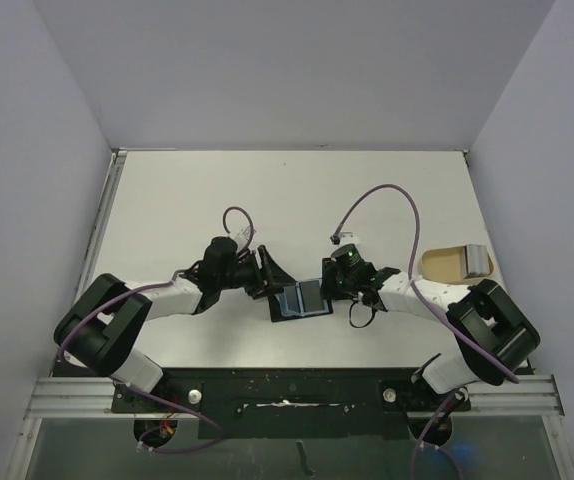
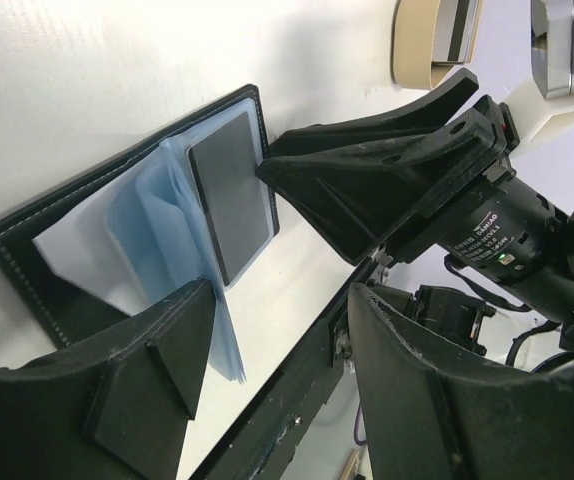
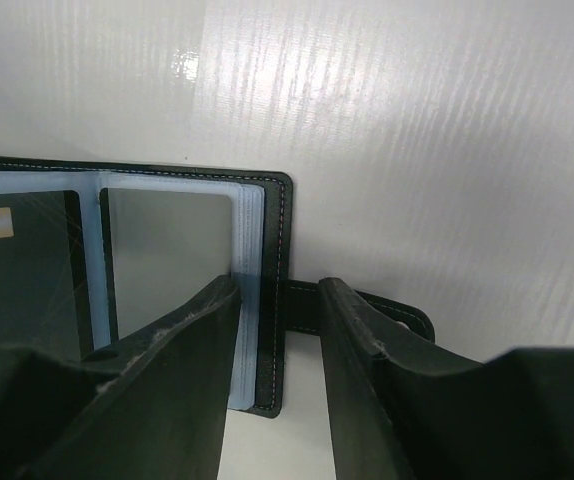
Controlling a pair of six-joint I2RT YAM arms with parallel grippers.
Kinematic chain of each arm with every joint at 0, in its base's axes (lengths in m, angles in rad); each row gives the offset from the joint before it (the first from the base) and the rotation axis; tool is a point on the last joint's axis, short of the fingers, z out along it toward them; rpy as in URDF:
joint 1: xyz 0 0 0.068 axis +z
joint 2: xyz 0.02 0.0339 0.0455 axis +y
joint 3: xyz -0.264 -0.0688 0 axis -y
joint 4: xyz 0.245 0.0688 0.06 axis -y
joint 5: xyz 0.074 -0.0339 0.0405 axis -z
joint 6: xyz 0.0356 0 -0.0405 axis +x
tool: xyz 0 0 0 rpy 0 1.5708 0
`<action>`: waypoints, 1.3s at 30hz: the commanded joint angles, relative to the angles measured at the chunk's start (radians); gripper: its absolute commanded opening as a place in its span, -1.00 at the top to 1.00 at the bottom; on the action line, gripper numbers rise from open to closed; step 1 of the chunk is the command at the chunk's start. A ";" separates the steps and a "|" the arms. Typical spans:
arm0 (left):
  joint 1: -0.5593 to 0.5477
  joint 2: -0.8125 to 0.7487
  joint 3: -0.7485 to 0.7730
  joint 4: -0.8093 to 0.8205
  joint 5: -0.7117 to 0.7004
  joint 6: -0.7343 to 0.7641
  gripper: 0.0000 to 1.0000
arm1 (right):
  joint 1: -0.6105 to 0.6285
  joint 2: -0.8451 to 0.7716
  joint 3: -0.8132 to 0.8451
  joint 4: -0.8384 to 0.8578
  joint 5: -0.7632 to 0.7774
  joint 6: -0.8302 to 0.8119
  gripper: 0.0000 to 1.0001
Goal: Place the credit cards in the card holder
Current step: Turn over the card slot in the card holder.
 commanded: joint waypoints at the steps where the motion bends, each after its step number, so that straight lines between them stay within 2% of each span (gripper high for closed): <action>1: -0.016 0.018 0.047 0.056 0.008 0.007 -0.10 | 0.015 0.002 -0.045 0.084 -0.085 0.038 0.26; 15: -0.033 0.043 0.066 0.069 0.003 0.002 -0.10 | 0.078 -0.005 -0.052 0.133 -0.120 0.092 0.25; 23: -0.032 0.028 0.053 0.043 -0.013 0.015 -0.10 | 0.082 -0.080 -0.046 0.039 -0.039 0.105 0.15; 32: -0.015 -0.080 0.053 -0.188 -0.150 0.091 -0.10 | 0.079 -0.179 -0.002 -0.081 0.029 0.102 0.05; 39: -0.005 -0.143 0.063 -0.362 -0.270 0.157 -0.09 | 0.079 -0.206 0.009 -0.048 -0.005 0.107 0.04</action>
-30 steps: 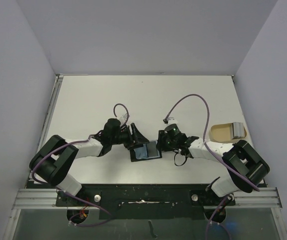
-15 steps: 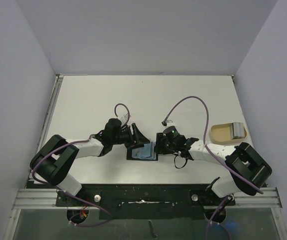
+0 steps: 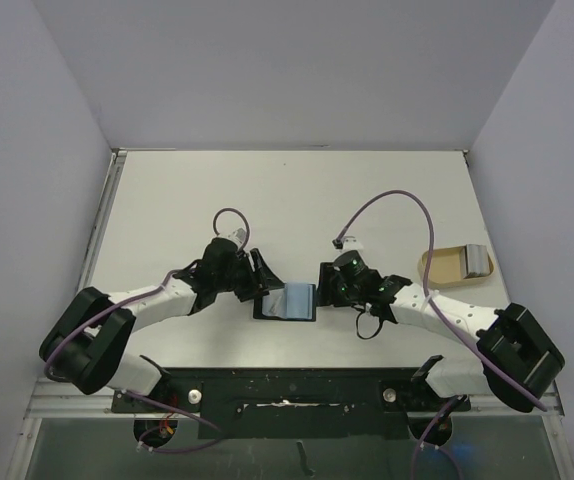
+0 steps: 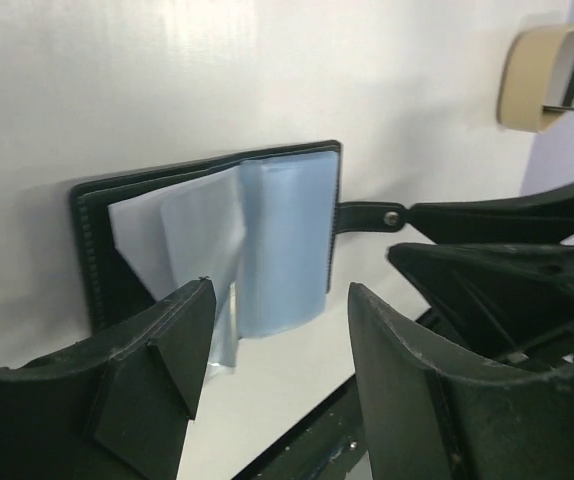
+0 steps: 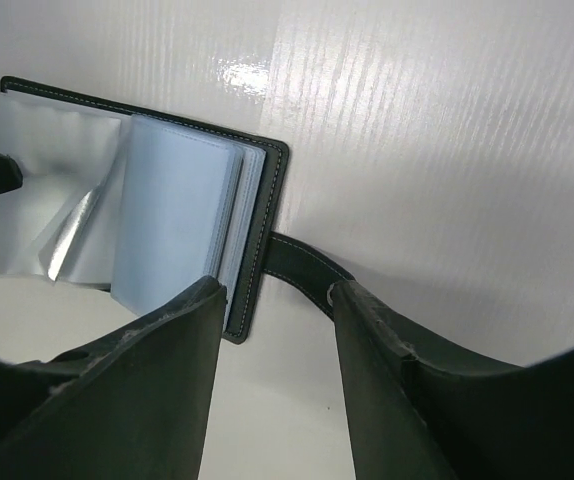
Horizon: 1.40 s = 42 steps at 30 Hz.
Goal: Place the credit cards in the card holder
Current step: Turn over the card slot in the card holder, then adjust the card slot at the card holder.
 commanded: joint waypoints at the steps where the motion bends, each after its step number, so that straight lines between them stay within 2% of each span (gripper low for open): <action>1: 0.012 -0.062 0.033 -0.118 -0.099 0.069 -0.09 | 0.006 -0.026 0.044 0.053 -0.015 0.017 0.04; 6: 0.024 -0.109 0.016 -0.171 -0.134 0.099 -0.09 | 0.014 0.030 0.043 0.167 -0.114 0.059 0.03; 12: 0.049 -0.112 -0.029 -0.170 -0.117 0.117 -0.06 | 0.032 0.080 0.091 0.159 -0.094 0.059 0.01; 16: 0.050 -0.126 -0.047 -0.166 -0.108 0.127 -0.05 | 0.018 0.082 0.137 0.100 -0.075 -0.007 -0.03; 20: 0.050 -0.146 -0.043 -0.192 -0.104 0.145 -0.05 | 0.000 0.080 0.230 -0.053 0.027 -0.106 -0.06; 22: 0.050 -0.159 -0.048 -0.192 -0.085 0.146 -0.05 | -0.011 0.065 0.239 -0.079 0.034 -0.111 -0.06; 29: 0.050 -0.163 -0.072 -0.165 -0.058 0.147 -0.04 | 0.005 0.062 0.136 0.136 -0.163 0.063 -0.11; 33: 0.050 -0.153 -0.092 -0.137 -0.047 0.142 -0.02 | 0.025 0.118 0.121 0.212 -0.187 0.126 -0.15; 42: 0.053 -0.125 -0.102 -0.103 -0.028 0.156 0.10 | 0.029 0.173 0.100 0.257 -0.183 0.165 -0.18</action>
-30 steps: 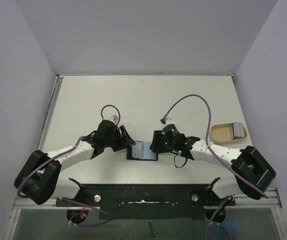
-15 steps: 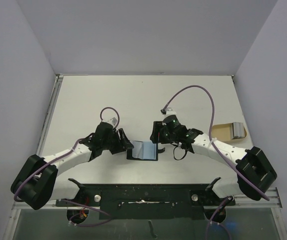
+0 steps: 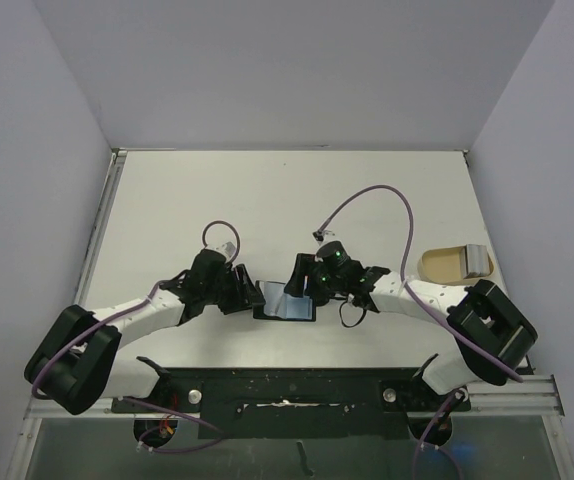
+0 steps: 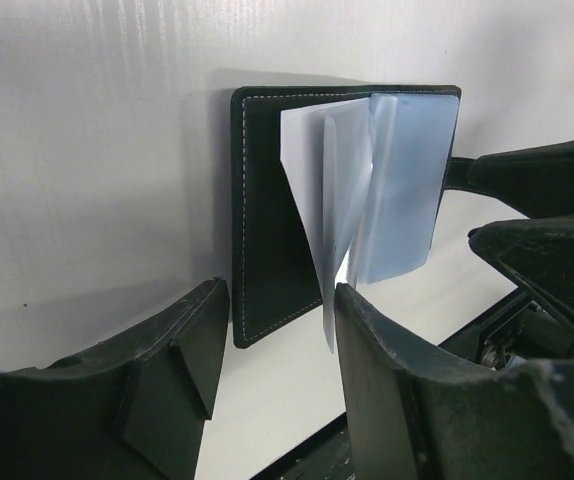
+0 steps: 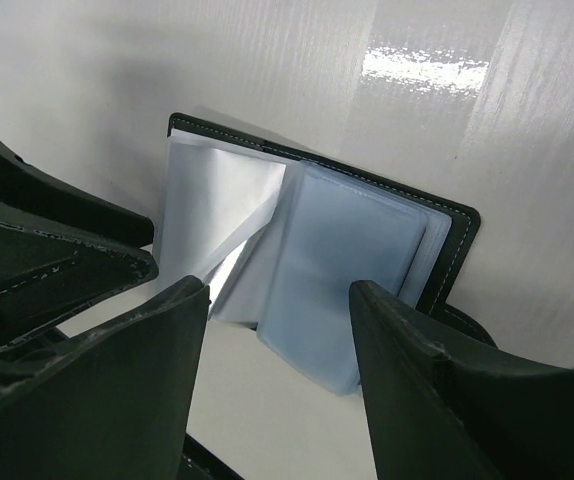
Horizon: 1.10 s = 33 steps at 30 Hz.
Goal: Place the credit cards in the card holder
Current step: Adjust the card slot at the card holder.
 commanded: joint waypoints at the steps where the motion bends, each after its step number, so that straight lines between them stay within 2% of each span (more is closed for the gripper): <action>1: 0.005 0.006 0.002 0.078 0.029 0.015 0.11 | 0.004 0.000 -0.009 0.086 -0.004 0.036 -0.18; 12: 0.006 0.032 -0.021 0.105 0.029 0.016 0.34 | 0.003 0.028 -0.027 0.072 0.048 0.052 -0.21; 18: 0.006 0.032 -0.022 0.112 0.032 0.011 0.40 | 0.002 0.056 -0.025 0.061 0.074 0.048 -0.22; 33: 0.006 0.058 -0.039 0.171 0.054 -0.010 0.50 | 0.006 0.082 -0.021 0.149 -0.013 0.071 -0.21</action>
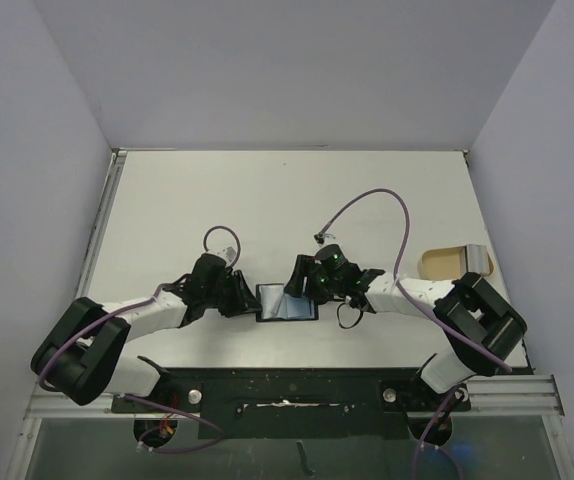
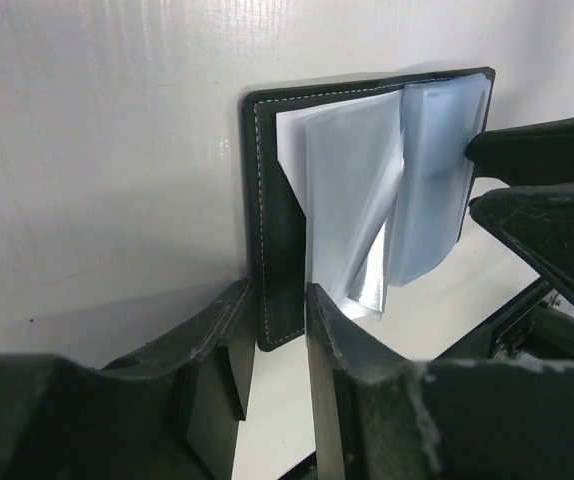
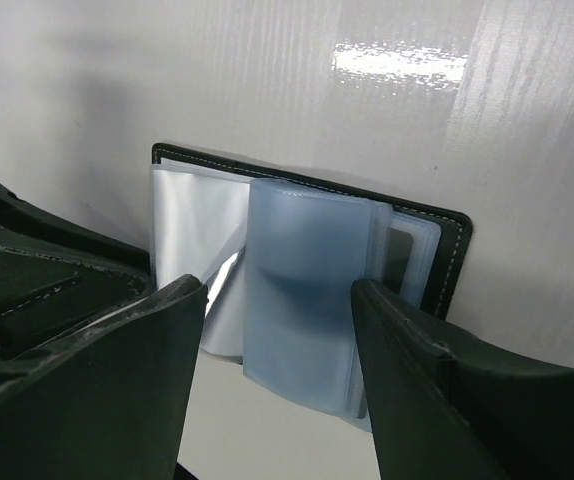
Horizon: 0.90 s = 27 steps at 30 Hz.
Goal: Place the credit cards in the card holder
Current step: Adjust the card slot at the card holder.
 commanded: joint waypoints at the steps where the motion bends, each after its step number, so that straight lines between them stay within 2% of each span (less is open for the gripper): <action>1: 0.003 0.008 0.006 0.091 0.030 -0.008 0.50 | 0.007 0.014 0.008 0.073 -0.047 0.027 -0.21; 18: 0.003 0.012 -0.004 0.121 0.044 -0.026 0.50 | 0.010 0.039 -0.006 0.279 -0.215 0.092 -0.22; 27: 0.003 0.013 -0.028 0.156 0.059 -0.048 0.50 | 0.012 0.048 0.008 0.314 -0.244 0.102 -0.23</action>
